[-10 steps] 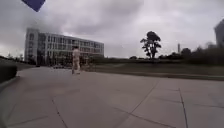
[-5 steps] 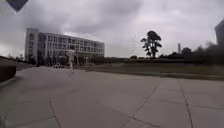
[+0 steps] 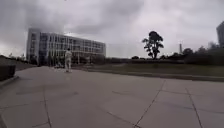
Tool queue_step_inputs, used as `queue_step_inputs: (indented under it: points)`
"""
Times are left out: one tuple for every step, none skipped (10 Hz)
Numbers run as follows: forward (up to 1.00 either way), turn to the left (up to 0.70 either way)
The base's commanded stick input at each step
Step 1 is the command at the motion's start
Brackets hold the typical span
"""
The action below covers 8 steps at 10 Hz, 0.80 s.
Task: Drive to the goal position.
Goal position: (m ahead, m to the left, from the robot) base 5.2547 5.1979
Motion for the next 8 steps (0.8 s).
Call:
queue_step_inputs:
  points:
    - [0.36, 0.12]
    - [0.44, 0.15]
    - [0.46, 0.15]
    - [0.47, 0.15]
    - [0.47, 0.15]
    - [0.48, 0.16]
    - [0.48, 0.16]
    - [0.48, 0.16]
